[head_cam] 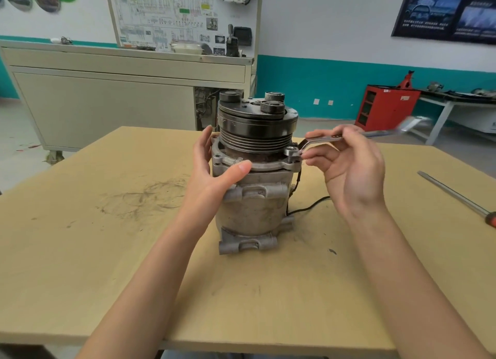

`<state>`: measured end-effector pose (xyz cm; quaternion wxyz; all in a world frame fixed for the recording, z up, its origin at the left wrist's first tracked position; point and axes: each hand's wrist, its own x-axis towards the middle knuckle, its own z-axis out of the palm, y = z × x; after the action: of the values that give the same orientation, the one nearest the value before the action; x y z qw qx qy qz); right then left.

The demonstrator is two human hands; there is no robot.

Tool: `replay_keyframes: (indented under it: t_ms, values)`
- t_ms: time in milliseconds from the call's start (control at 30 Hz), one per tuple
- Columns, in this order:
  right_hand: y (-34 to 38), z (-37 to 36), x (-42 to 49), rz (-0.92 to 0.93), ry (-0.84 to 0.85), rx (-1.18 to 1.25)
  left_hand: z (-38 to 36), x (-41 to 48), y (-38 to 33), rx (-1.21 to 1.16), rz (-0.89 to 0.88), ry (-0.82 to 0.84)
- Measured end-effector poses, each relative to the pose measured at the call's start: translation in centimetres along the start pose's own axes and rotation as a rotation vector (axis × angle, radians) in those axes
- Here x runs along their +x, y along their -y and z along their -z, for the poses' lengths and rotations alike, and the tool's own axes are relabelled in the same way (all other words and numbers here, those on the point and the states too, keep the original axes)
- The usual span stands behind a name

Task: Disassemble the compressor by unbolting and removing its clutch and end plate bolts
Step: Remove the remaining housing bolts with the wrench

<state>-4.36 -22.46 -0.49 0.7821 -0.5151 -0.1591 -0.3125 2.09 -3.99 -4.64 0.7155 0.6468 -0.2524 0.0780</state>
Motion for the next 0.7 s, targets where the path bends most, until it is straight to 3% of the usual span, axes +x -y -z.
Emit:
replay_keyframes:
  t_ms: [133,233,367,567,700]
  values:
    - [-0.3,0.2,2.1,-0.27,-0.042,0.125,-0.1,-0.1,0.0,-0.02,-0.006,0.0]
    - [-0.7,0.1,2.6,-0.294,-0.072,0.171,-0.1,-0.1,0.0,-0.024,-0.005,0.004]
    - [0.2,0.0,1.8,-0.006,-0.16,0.051,0.0,0.0,0.1,-0.019,-0.004,0.008]
    - [0.7,-0.4,-1.2,0.534,0.005,-0.499,0.0,0.0,0.1,0.001,0.006,0.013]
    - [-0.2,-0.3,-1.9,0.715,0.055,-0.685,-0.1,0.0,0.1,-0.011,0.002,0.003]
